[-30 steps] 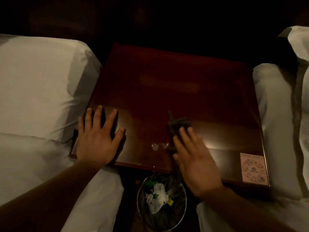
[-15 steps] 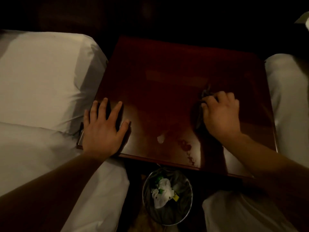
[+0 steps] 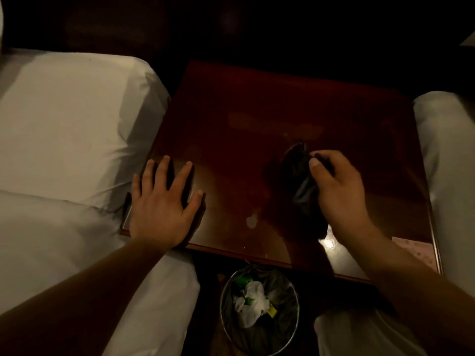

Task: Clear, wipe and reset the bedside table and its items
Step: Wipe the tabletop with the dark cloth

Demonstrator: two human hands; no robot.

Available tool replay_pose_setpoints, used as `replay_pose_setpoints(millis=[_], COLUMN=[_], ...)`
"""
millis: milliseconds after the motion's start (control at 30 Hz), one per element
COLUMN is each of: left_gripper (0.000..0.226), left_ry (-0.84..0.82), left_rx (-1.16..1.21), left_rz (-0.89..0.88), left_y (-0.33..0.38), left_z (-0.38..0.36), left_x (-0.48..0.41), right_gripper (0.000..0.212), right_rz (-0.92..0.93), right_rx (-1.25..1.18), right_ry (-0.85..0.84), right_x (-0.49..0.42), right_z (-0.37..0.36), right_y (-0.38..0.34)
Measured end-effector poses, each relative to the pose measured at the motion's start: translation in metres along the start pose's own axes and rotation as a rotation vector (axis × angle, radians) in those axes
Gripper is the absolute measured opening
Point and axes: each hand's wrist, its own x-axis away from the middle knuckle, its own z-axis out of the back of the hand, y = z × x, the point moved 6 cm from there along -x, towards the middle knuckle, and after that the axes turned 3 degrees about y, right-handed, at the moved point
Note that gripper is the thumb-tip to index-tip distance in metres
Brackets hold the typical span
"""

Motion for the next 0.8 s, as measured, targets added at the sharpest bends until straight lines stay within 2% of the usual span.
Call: replay_pose_setpoints(millis=[33, 100, 133, 200, 233, 300, 367, 500, 567, 667, 733, 800], left_gripper=[0.063, 0.063, 0.063, 0.063, 0.063, 0.064, 0.064, 0.063, 0.063, 0.064, 0.064, 0.064], left_ry=[-0.002, -0.012, -0.013, -0.005, -0.007, -0.023, -0.023, -0.002, -0.01, -0.027, -0.028, -0.028], left_rx=[0.002, 0.002, -0.001, 0.001, 0.006, 0.012, 0.014, 0.02, 0.026, 0.025, 0.028, 0.035], left_rz=[0.005, 0.009, 0.003, -0.006, -0.003, 0.012, 0.019, 0.008, 0.013, 0.019, 0.02, 0.018], left_y=[-0.001, -0.003, -0.002, -0.001, 0.0, 0.0, -0.001, 0.001, 0.001, 0.001, 0.001, 0.001], left_z=[0.001, 0.001, 0.0, 0.001, 0.001, 0.002, 0.003, 0.002, 0.001, 0.003, 0.004, 0.005], left_x=[-0.002, 0.0, 0.002, 0.003, 0.001, -0.001, 0.001, 0.0, -0.001, 0.005, 0.002, 0.0], right_gripper=[0.013, 0.017, 0.024, 0.038, 0.045, 0.062, 0.073, 0.071, 0.07, 0.065, 0.058, 0.052], right_rz=[-0.078, -0.071, -0.009, 0.206, 0.324, 0.553, 0.509, 0.311, 0.372, 0.595, 0.564, 0.414], right_rx=[-0.062, 0.213, 0.397, 0.485, 0.516, 0.854, 1.049, 0.948, 0.92, 0.945, 0.928, 0.85], right_ry=[-0.046, -0.093, -0.051, 0.018, -0.04, -0.301, -0.44, -0.209, -0.238, -0.397, -0.421, -0.312], right_x=[-0.004, -0.008, -0.007, 0.005, 0.016, 0.036, 0.034, 0.026, 0.046, 0.077, 0.055, 0.032], right_z=[0.0, 0.011, 0.022, 0.031, 0.022, -0.014, -0.026, -0.016, -0.042, -0.069, -0.054, -0.027], right_y=[0.004, 0.008, 0.009, -0.002, -0.011, -0.009, 0.011, 0.022, 0.013, 0.006, 0.007, 0.012])
